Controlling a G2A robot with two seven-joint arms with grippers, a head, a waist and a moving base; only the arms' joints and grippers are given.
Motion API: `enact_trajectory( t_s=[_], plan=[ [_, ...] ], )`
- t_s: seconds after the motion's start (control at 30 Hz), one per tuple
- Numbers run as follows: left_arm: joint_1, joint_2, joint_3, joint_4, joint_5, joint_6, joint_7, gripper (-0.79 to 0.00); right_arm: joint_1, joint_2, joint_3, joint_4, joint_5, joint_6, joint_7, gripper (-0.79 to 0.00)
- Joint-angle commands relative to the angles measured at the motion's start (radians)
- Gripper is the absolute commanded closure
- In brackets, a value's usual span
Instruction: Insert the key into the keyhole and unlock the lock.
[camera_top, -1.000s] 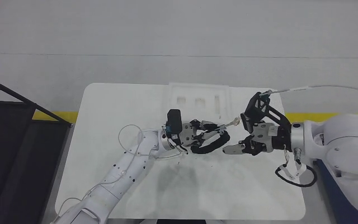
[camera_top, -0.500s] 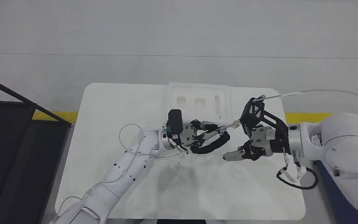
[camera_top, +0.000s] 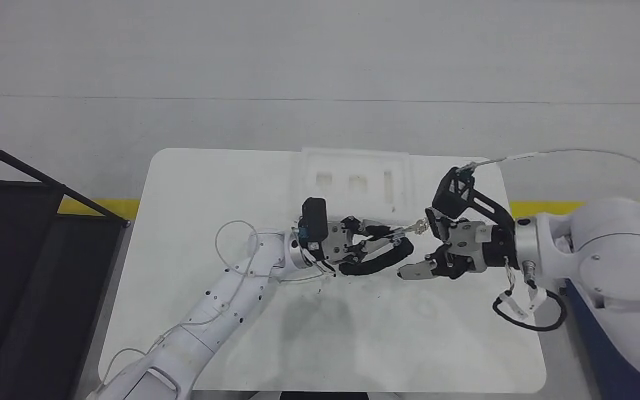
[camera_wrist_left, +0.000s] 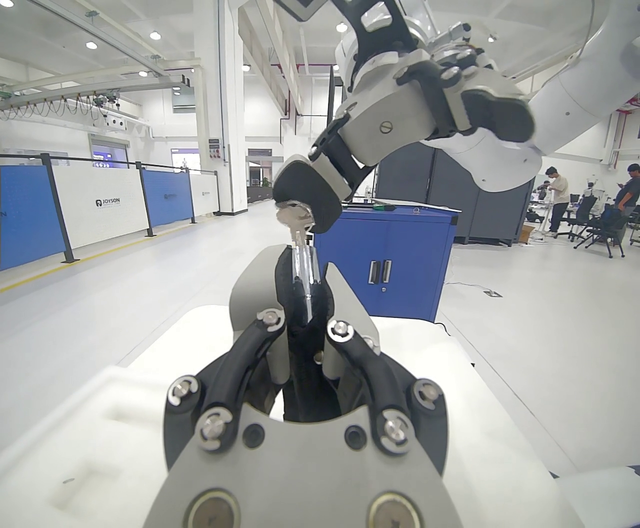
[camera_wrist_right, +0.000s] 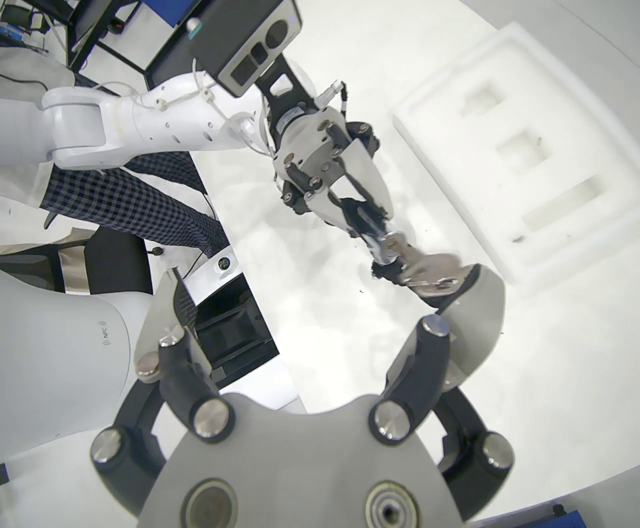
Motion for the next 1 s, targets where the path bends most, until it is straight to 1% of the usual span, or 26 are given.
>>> enact_trajectory(
  t_s=[0.0, 0.13, 0.33, 0.47, 0.53, 0.63, 0.67, 0.73, 0.87, 0.93, 0.97],
  plan=[
    [0.001, 0.003, -0.004, 0.001, 0.002, -0.004, -0.001, 0.000, -0.007, -0.001, 0.014, 0.026, 0.019, 0.011, -0.038, -0.785],
    [0.005, 0.009, -0.016, -0.008, 0.004, -0.015, -0.008, 0.000, -0.015, -0.001, 0.024, 0.038, 0.032, 0.010, -0.054, -0.785],
    [0.007, 0.022, -0.043, -0.042, 0.038, 0.001, -0.036, 0.000, -0.015, -0.001, 0.024, 0.038, 0.032, 0.010, -0.054, -0.785],
    [0.015, 0.033, -0.062, -0.068, 0.055, -0.003, -0.048, 0.000, -0.015, -0.001, 0.024, 0.038, 0.032, 0.010, -0.054, -0.785],
    [0.020, 0.038, -0.072, -0.078, 0.056, -0.011, -0.056, 0.000, -0.023, -0.001, 0.026, 0.036, 0.021, 0.013, -0.075, -0.785],
    [0.025, 0.045, -0.083, -0.091, 0.054, -0.032, -0.071, 0.000, -0.028, -0.001, 0.037, 0.025, -0.030, -0.073, -0.115, -0.785],
    [0.025, 0.047, -0.087, -0.095, 0.051, -0.040, -0.075, 0.000, -0.031, -0.002, 0.041, 0.023, -0.051, -0.124, -0.142, -0.785],
    [0.026, 0.050, -0.093, -0.100, 0.038, -0.067, -0.083, 0.000, -0.040, -0.002, 0.048, 0.030, -0.141, -0.243, -0.181, -0.785],
    [0.022, 0.057, -0.105, -0.107, 0.019, -0.108, -0.108, 0.000, -0.080, -0.006, 0.041, 0.065, -0.239, -0.467, -0.300, -0.785],
    [0.020, 0.060, -0.110, -0.109, 0.010, -0.126, -0.121, 0.000, -0.088, -0.007, 0.042, 0.076, -0.296, -0.551, -0.336, -0.785],
    [0.020, 0.061, -0.110, -0.111, 0.008, -0.128, -0.128, 0.000, -0.093, -0.008, 0.043, 0.084, -0.315, -0.573, -0.360, -0.785]
  ],
)
